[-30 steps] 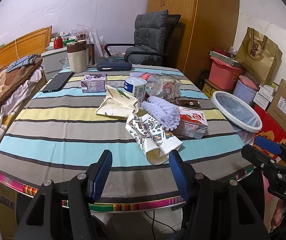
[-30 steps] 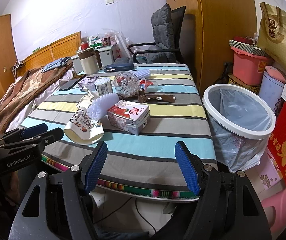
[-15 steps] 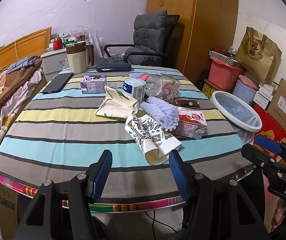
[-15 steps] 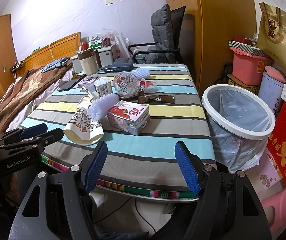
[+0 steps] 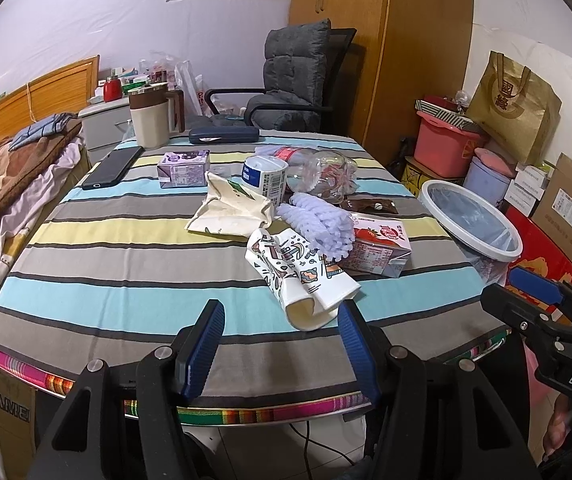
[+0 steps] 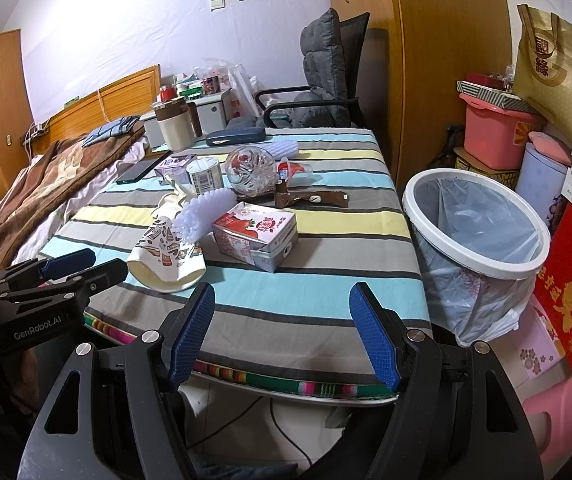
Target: Collect trash
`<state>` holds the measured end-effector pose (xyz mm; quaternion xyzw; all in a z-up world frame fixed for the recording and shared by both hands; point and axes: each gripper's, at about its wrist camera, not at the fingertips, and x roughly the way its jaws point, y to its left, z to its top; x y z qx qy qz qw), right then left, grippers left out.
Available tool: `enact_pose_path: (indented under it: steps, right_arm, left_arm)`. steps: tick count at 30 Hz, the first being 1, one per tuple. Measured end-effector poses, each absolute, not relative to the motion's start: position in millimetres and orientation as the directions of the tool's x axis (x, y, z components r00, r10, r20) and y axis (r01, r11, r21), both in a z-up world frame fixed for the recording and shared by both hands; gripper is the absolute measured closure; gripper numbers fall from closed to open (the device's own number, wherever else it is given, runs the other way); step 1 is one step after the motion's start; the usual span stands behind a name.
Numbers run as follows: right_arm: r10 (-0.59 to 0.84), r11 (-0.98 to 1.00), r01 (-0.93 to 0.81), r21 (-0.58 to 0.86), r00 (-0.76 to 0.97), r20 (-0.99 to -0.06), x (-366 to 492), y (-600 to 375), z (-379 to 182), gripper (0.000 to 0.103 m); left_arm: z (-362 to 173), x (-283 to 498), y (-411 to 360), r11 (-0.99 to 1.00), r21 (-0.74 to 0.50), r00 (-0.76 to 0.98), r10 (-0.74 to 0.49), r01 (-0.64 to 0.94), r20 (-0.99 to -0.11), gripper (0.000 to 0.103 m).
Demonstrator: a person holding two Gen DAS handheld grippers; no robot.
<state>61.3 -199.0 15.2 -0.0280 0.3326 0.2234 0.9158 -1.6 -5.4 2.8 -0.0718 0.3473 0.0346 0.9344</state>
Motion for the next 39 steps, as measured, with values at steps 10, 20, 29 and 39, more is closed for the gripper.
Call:
enact_pose_path:
  steps: [10,20,29,39]
  right_arm:
    - [0.39,0.899,-0.427,0.097,0.679,-0.622,61,-198,15,0.032]
    - [0.389,0.901,-0.423,0.1,0.681,-0.621,63,-200,16,0.032]
    - [0.376,0.907,-0.409,0.098,0.685,-0.624,71,-198,15,0.032]
    - [0.394,0.902,-0.415,0.116,0.683,-0.615,89,-189,19,0.034]
  left_arm:
    - [4,-3,-6,0.988,-0.112,0.761,0.009,-0.107,-0.648,0.045]
    - [1,0,-5,0.987,-0.114,0.755,0.009,-0.111,-0.656,0.045]
    - [-10,25,3,0.982,-0.159,0.736,-0.032,-0.103,-0.676,0.045]
    - [-33,57,8,0.971,-0.214,0.684,-0.087,-0.103,-0.724,0.078]
